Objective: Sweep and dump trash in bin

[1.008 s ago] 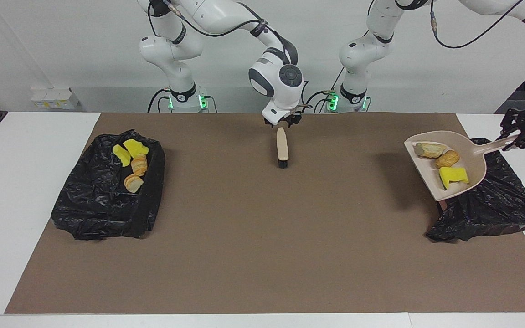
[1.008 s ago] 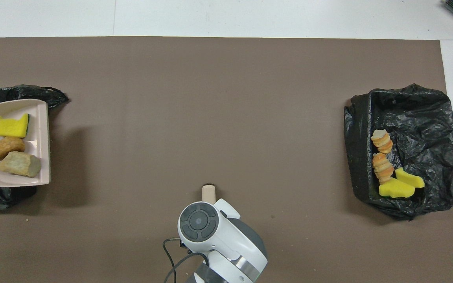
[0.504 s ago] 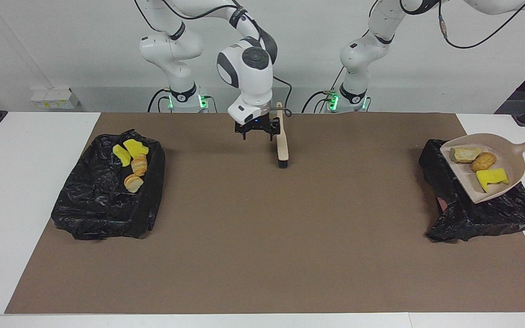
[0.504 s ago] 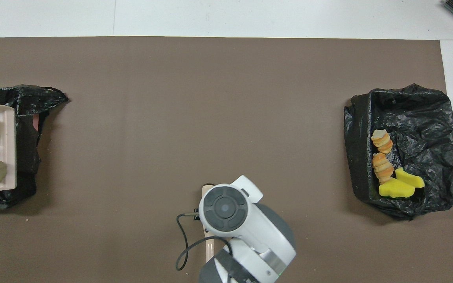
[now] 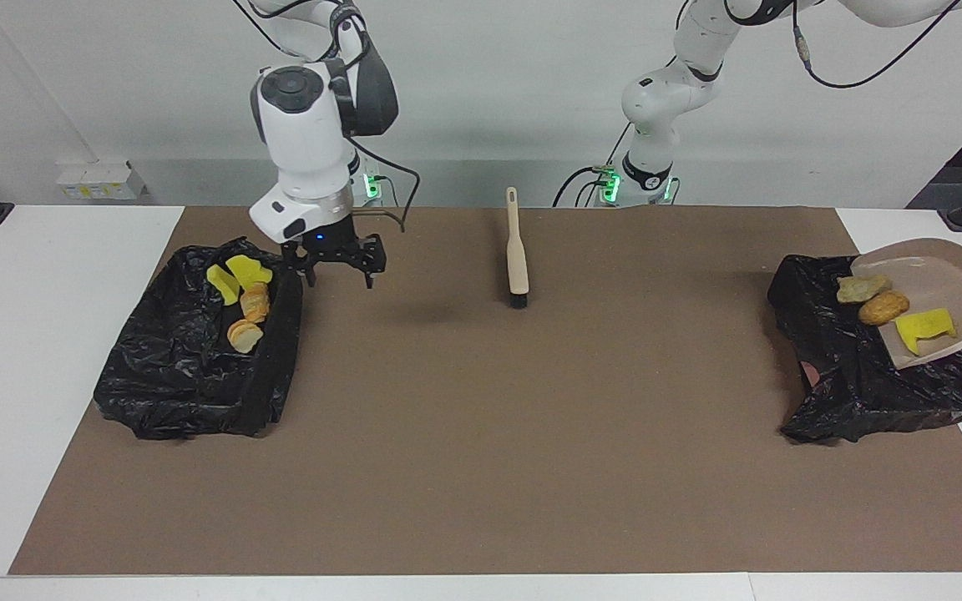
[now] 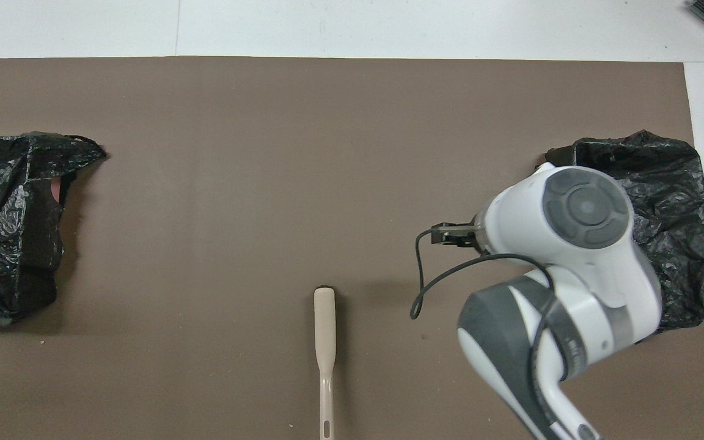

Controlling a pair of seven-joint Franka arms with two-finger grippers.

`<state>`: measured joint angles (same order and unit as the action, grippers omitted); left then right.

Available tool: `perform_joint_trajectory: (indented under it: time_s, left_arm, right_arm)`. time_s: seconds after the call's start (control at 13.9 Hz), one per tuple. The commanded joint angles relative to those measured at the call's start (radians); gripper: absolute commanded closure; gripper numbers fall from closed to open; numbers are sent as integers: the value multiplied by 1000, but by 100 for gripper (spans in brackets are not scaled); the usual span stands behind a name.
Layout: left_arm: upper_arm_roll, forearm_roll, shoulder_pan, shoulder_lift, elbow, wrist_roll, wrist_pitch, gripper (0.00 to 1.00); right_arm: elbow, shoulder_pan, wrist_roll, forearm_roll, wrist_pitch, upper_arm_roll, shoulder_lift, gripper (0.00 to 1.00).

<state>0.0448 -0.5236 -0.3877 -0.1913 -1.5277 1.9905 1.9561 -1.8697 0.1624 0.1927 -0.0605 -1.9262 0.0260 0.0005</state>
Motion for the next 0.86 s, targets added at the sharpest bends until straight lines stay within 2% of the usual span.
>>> perform_joint_trajectory:
  time_s: [0.0,0.14,0.36,0.65,0.79]
  left_arm:
    - [9,-113,46,81,-86,-87,-9,100]
    - [9,-140,49,101,-86,-85,-16,100]
    - [9,-188,41,128,-75,-84,-10,100]
    - [3,-182,49,156,-74,-96,-19,100]
    - [-5,-174,56,159,-74,-169,-54,100]
  right_arm:
    - [27,-1,-137,-12,70,-79,-58,0]
    - [46,-3,-194,-12,139,-130,-111,0]
    - [151,-30,-234,10,310,-156,-120,0]
    - [169,-58,-239,19,317,-150,-117,0]
    - [167,-41,-236,33,328,-150,-120,0]
